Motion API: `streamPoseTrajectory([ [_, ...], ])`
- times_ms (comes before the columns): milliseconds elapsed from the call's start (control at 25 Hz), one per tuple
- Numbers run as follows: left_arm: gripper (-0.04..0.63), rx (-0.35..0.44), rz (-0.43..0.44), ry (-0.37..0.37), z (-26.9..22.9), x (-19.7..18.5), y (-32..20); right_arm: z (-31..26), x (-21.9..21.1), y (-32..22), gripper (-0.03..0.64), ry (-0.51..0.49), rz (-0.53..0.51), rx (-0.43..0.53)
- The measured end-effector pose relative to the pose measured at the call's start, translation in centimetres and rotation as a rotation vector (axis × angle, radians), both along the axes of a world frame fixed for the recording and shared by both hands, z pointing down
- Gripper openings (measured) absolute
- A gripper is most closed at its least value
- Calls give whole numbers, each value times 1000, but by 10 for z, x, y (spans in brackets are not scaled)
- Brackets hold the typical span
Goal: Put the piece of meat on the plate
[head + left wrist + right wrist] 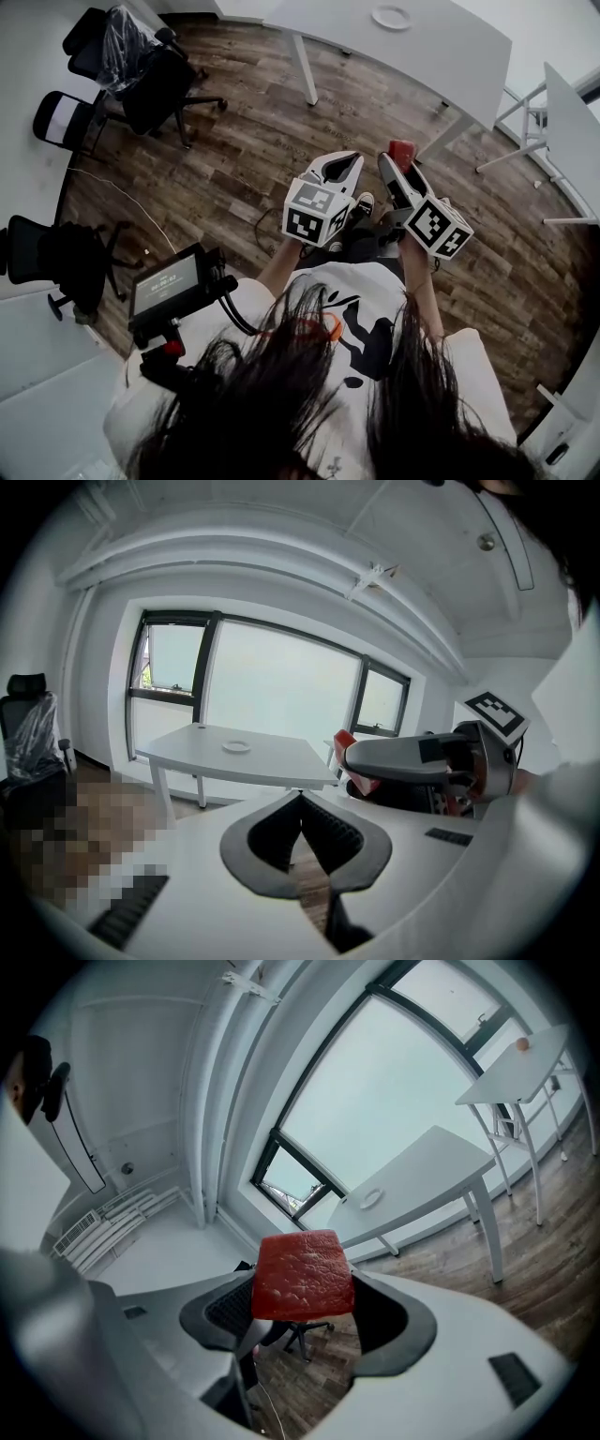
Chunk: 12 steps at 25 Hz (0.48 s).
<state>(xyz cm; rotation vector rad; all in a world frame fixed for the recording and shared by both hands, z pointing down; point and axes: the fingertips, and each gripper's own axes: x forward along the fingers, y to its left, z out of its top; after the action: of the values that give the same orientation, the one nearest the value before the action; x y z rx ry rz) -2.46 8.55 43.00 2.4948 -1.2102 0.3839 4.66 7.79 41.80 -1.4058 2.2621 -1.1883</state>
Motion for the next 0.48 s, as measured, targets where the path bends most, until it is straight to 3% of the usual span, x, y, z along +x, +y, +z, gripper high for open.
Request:
streamPoseTrajectory([
  [240,6,20,-19,0,-5,-5,-13,-2,-4,-15,304,-13,-18,14],
  [480,6,9,-23,12,-2,4,-96,3,2,-98,304,-1,-33,-2],
])
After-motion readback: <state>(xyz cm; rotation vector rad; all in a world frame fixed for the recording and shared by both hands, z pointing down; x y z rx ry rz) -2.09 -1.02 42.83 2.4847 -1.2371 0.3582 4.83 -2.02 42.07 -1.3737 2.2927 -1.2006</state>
